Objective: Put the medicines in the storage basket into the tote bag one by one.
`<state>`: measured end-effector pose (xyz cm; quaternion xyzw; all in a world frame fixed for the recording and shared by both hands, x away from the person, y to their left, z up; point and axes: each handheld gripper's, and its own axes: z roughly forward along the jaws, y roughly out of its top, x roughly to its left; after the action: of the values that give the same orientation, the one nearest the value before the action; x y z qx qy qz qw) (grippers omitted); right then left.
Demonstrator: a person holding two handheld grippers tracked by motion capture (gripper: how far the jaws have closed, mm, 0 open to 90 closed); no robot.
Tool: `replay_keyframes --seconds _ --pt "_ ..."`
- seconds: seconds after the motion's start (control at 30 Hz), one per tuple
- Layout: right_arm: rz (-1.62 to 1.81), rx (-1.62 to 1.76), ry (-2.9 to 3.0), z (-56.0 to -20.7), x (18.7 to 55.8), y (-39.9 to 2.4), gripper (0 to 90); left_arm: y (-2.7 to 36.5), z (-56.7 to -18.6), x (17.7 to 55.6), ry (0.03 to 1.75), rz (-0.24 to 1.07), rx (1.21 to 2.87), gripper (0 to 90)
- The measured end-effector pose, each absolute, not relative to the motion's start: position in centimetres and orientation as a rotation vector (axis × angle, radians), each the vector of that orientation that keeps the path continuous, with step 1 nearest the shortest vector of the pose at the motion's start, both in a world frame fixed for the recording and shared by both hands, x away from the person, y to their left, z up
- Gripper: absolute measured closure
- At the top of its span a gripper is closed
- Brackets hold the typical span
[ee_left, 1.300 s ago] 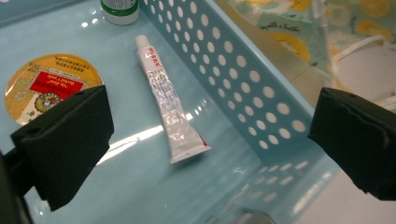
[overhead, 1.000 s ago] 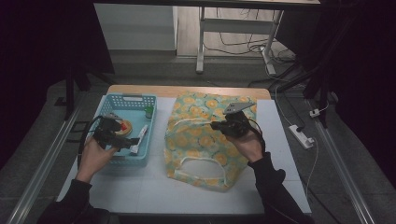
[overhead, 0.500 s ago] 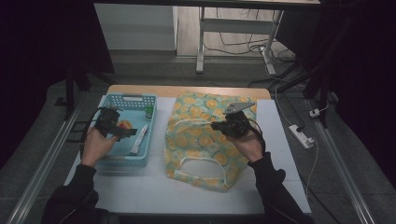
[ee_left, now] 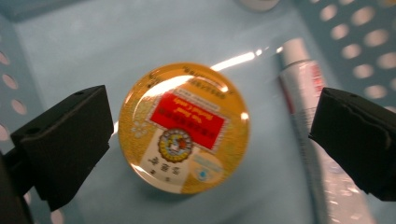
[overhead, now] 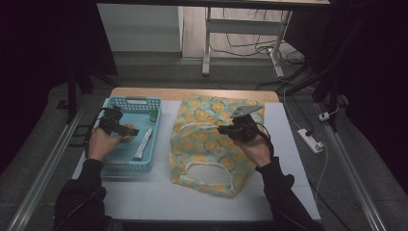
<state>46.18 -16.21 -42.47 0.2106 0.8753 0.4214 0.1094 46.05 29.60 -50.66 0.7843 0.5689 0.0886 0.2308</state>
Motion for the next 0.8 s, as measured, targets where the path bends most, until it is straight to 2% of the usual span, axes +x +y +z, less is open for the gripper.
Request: replay_keyframes --seconds 0.47,0.57,0.6,0.63,0.7,0.8 --pt "1.24 0.621 2.57 -42.4 46.2 -16.4 90.0 28.5 -52.2 47.8 1.678 0.179 2.27 0.2" --pt "1.239 0.62 2.569 -42.5 46.2 -16.4 90.0 28.4 -52.2 47.8 1.705 0.205 2.287 4.7" --pt "1.24 0.621 2.569 -42.5 46.2 -16.4 90.0 28.3 -52.2 47.8 1.721 0.215 2.291 13.0" --pt "1.24 0.62 2.568 -42.5 46.2 -16.4 90.0 28.4 -52.1 47.8 1.731 0.207 2.275 13.0" --pt "1.239 0.619 2.569 -42.5 46.2 -16.4 90.0 28.6 -52.0 47.7 1.755 0.198 2.258 19.7" --pt "1.237 0.62 2.571 -42.5 46.3 -16.4 90.0 28.4 -51.9 47.6 1.75 0.198 2.271 20.0"
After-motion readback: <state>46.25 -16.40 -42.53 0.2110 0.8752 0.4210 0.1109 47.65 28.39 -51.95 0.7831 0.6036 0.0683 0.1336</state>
